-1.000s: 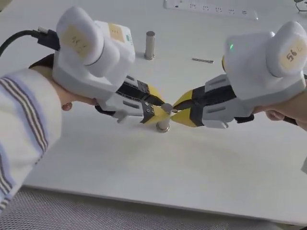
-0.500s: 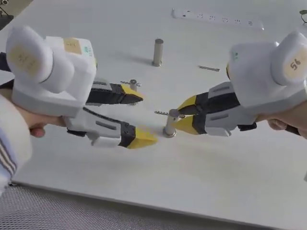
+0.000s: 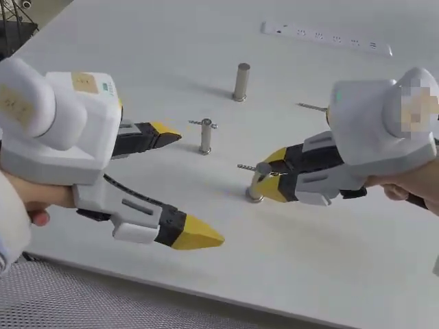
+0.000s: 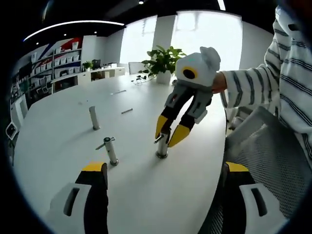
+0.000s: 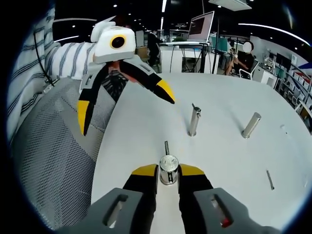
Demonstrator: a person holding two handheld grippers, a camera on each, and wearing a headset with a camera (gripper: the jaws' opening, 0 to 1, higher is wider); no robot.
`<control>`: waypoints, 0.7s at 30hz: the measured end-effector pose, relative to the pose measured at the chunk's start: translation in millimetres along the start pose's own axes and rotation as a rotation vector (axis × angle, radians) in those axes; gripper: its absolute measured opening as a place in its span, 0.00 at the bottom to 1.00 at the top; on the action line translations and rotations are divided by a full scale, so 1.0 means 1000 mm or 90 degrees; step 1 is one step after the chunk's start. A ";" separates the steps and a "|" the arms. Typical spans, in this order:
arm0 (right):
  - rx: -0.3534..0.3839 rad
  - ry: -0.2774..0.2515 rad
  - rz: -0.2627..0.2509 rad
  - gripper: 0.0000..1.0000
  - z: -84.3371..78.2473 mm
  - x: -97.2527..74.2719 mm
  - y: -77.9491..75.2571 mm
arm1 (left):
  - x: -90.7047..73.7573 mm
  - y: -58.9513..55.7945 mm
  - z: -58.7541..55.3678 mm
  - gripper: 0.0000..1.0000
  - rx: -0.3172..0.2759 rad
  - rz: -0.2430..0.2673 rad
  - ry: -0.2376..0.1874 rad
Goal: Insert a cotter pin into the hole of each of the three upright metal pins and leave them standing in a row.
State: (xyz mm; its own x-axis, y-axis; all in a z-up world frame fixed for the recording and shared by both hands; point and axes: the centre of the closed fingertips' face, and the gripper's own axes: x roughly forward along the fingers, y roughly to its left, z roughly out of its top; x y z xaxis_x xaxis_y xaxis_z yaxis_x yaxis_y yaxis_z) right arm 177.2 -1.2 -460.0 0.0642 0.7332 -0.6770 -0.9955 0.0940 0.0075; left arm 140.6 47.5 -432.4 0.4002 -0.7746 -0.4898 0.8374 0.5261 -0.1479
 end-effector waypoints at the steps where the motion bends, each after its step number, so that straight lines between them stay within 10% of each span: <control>1: 0.003 -0.001 0.000 0.10 0.000 0.000 0.000 | 0.000 -0.001 -0.001 0.99 0.000 -0.001 0.001; 21: 0.022 -0.022 -0.008 0.07 0.003 0.001 -0.002 | -0.009 0.001 -0.009 0.99 -0.019 0.007 0.006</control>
State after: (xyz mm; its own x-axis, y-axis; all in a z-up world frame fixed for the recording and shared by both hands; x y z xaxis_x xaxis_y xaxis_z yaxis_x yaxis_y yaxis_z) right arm 179.2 1.4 -458.4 0.0796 0.7547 -0.6513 -0.9917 0.1260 0.0248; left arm 134.2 58.1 -435.4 0.4065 -0.7652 -0.4991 0.8209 0.5458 -0.1681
